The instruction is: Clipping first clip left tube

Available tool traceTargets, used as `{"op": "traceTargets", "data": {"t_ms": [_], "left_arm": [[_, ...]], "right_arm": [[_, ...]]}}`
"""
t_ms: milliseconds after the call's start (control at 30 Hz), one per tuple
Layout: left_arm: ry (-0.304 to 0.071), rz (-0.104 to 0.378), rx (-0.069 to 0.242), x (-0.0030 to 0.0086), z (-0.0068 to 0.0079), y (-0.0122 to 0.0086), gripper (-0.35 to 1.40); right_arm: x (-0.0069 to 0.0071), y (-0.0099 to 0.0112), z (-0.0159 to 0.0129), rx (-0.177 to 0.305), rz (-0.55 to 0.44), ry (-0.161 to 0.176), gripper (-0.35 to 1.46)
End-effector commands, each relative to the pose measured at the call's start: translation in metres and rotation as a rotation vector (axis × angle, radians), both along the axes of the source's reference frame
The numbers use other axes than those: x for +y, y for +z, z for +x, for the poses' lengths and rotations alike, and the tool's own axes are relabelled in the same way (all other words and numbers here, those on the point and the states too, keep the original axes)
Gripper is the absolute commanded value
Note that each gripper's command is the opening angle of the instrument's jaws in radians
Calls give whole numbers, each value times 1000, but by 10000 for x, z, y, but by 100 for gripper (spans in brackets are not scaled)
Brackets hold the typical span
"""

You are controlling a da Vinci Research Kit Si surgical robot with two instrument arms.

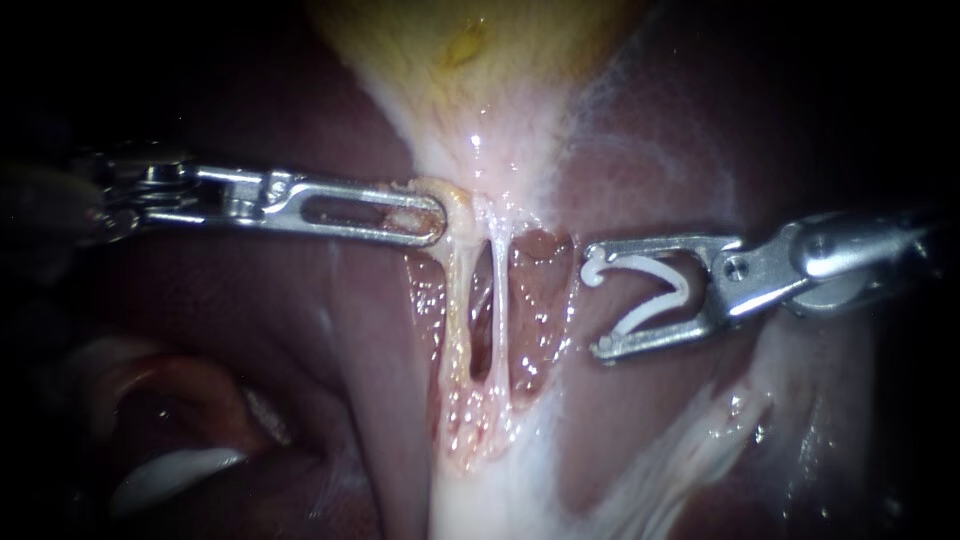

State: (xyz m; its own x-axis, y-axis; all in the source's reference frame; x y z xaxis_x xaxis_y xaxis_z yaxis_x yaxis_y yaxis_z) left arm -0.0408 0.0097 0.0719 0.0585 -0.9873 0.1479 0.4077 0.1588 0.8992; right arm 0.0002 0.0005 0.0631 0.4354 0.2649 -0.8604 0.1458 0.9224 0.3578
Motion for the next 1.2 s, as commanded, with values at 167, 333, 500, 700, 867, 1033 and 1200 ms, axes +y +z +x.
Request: {"op": "traceTargets", "data": {"t_ms": [167, 333, 500, 700, 867, 1033, 1200], "left_arm": [[1, 2, -1, 0, 3, -1, -35], [0, 2, 0, 1, 7, -2, -35], [-1, 2, 0, 1, 6, -2, -35], [0, 2, 0, 1, 7, -2, -35], [0, 2, 0, 1, 7, -3, -35], [-4, 6, 2, 7, 15, -12, -35], [-19, 12, 12, 16, 28, -29, -35]], "right_arm": [[0, 0, 0, 0, 0, 0, 50], [-1, 1, 0, 0, 0, 0, 50], [-1, 1, 0, 0, 0, 0, 50], [-1, 1, 0, 0, -1, 0, 50], [-2, 0, 0, 0, -1, 0, 50], [-2, 0, 0, 0, -1, 0, 50], [-2, 0, 1, -2, -2, 2, 50]]}}
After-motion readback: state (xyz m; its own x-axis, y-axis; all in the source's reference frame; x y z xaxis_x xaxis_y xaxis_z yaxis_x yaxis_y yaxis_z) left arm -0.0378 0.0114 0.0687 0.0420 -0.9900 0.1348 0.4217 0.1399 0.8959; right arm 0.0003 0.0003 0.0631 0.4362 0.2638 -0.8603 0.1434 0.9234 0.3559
